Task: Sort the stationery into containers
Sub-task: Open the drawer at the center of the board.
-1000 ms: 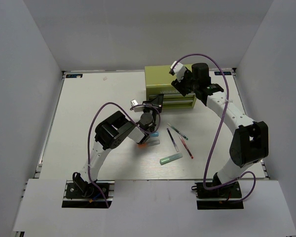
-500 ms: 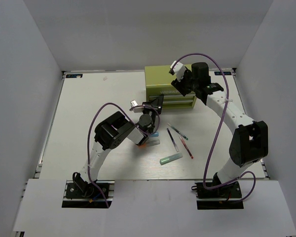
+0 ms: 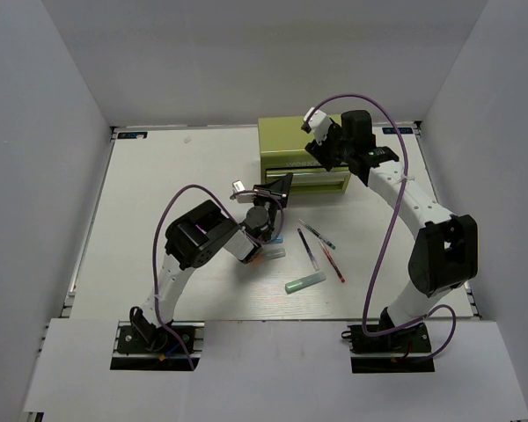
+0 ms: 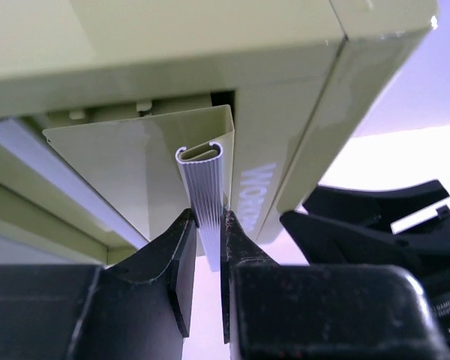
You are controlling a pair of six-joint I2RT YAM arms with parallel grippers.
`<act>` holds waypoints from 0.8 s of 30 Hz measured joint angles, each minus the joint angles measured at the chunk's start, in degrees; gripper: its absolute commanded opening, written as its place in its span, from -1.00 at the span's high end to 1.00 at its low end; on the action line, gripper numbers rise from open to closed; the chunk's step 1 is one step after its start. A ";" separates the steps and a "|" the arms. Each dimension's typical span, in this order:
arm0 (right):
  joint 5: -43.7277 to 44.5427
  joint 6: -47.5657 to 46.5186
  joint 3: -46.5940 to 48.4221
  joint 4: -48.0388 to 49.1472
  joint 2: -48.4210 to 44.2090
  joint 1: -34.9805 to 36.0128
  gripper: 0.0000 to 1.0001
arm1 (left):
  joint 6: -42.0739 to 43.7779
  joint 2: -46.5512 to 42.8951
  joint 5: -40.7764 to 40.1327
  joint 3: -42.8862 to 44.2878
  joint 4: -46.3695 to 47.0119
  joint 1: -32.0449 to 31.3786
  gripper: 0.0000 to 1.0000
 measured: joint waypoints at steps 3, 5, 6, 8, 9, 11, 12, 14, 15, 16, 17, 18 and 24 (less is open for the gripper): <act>0.04 0.09 0.35 -0.33 0.20 0.00 -0.19 | 0.31 -1.09 0.17 -1.62 0.00 -0.55 1.00; 0.09 0.15 0.79 -0.92 0.39 0.00 -0.19 | 0.39 -1.88 0.13 -3.02 0.33 -1.09 1.00; 0.11 0.17 1.05 -1.20 0.50 0.00 -0.19 | 0.42 -2.23 0.15 -3.65 0.44 -1.38 1.00; 0.22 0.24 1.44 -1.64 0.66 0.09 -0.19 | 0.46 -2.99 0.13 -4.98 0.70 -1.90 1.00; 0.42 0.22 1.49 -1.77 0.66 0.13 -0.19 | 0.46 -3.37 0.09 -5.57 0.83 -2.14 1.00; 0.50 0.26 1.73 -2.05 0.76 0.15 -0.19 | 0.44 -4.13 0.07 -6.82 0.90 -2.78 1.00; 0.55 0.31 1.84 -2.19 0.85 0.15 -0.19 | 0.44 -4.63 -0.02 -7.67 1.05 -2.97 1.00; 0.59 0.33 1.99 -2.43 0.87 0.15 -0.19 | 0.42 -5.51 -0.11 -8.96 1.05 -3.43 1.00; 0.61 0.37 2.12 -2.54 0.92 0.15 -0.19 | 0.44 -5.95 -0.09 -9.62 1.05 -3.76 1.00; 0.61 0.42 2.16 -2.62 0.96 0.15 -0.19 | 0.44 -6.34 -0.17 -10.21 1.03 -4.02 1.00; 0.63 0.42 2.21 -2.67 0.96 0.17 -0.19 | 0.44 -6.75 -0.20 -10.75 1.01 -4.28 1.00; 0.66 0.46 2.25 -2.71 1.03 0.17 -0.19 | 0.44 -7.13 -0.28 -11.21 0.98 -4.50 1.00; 0.87 0.85 2.60 -2.91 1.31 0.15 -0.34 | 0.44 -8.28 -1.31 -13.05 1.07 -5.60 0.73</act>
